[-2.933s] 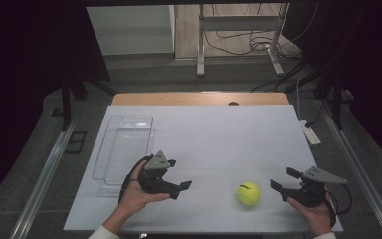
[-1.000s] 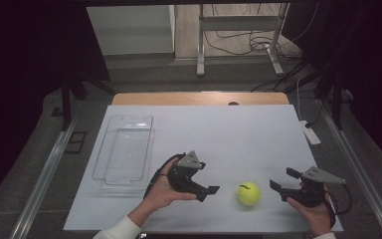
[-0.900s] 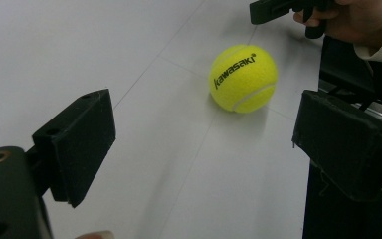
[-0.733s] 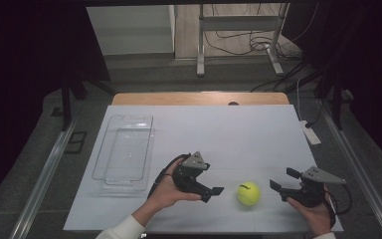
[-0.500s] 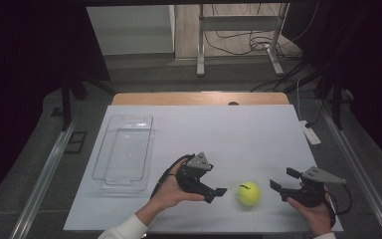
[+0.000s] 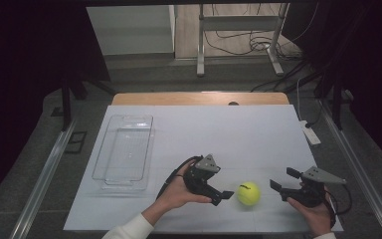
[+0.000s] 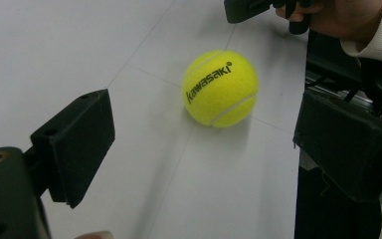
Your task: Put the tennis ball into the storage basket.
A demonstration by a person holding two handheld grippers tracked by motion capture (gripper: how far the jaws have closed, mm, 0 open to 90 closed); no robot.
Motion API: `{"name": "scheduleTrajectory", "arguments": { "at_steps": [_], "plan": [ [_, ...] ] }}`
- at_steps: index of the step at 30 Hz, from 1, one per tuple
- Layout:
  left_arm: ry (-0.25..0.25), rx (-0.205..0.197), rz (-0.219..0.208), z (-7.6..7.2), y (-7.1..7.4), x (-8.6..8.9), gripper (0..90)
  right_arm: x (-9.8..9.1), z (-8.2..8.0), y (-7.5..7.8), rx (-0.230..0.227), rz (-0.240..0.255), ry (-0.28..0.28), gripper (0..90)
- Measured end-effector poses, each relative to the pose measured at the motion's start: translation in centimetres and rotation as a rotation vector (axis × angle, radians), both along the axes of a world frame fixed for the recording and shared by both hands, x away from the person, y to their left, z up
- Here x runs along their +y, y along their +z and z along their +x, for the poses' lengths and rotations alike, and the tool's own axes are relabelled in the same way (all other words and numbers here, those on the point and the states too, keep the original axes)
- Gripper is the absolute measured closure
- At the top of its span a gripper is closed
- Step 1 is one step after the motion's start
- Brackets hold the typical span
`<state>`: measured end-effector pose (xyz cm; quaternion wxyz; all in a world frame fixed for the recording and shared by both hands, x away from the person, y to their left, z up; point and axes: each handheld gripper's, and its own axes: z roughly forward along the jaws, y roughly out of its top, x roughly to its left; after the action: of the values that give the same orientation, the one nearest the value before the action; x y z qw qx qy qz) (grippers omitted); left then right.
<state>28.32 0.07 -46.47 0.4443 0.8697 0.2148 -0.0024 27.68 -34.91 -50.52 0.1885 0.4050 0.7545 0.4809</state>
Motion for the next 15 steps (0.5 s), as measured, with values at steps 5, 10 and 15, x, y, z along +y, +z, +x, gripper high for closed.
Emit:
{"name": "scheduleTrajectory", "arguments": {
  "at_steps": [5, 10, 15],
  "plan": [
    [-0.01, 0.002, 0.004, 0.08, -0.1, -0.4, 9.9, 0.0, -0.01, -0.01, 0.002, 0.0, -0.002, 14.0],
    [-0.017, 0.008, 0.009, 0.15, -0.31, -0.67, 9.8, -0.01, 0.0, -0.01, 0.002, 0.001, -0.003, 14.0],
    [-0.022, 0.018, 0.015, 0.2, -0.67, -1.07, 9.8, -0.02, -0.03, 0.0, 0.002, 0.002, -0.004, 14.0]
  ]
}}
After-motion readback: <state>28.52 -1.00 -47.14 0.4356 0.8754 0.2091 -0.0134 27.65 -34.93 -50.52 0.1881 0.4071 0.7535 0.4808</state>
